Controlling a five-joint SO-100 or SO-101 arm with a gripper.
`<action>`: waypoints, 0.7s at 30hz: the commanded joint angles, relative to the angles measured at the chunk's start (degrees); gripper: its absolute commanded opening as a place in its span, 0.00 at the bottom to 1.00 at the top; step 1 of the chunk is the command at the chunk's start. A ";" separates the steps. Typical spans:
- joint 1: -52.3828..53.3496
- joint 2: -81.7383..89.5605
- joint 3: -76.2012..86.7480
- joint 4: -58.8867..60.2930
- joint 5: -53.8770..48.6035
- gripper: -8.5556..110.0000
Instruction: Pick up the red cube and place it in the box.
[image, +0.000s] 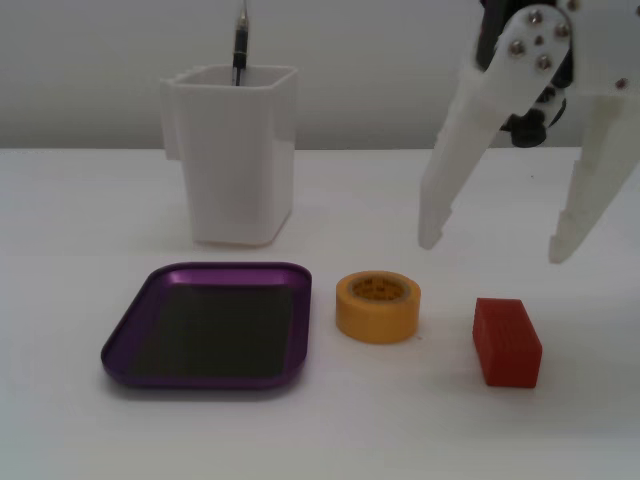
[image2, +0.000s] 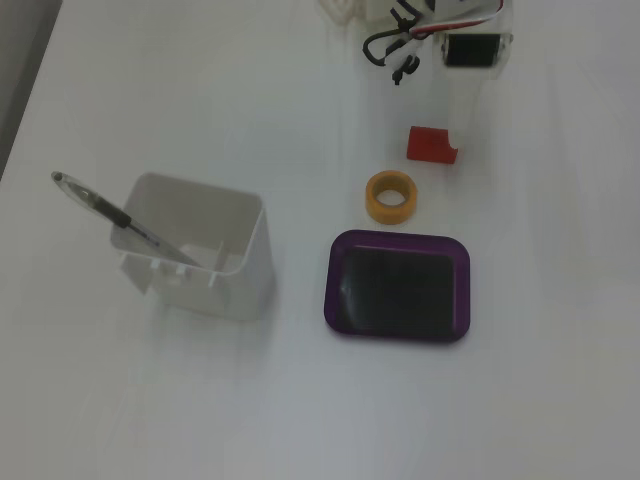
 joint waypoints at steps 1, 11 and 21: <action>-0.88 0.00 -0.79 0.35 0.53 0.30; 0.70 0.44 17.40 -12.57 0.53 0.30; 0.70 0.00 20.39 -16.26 0.53 0.30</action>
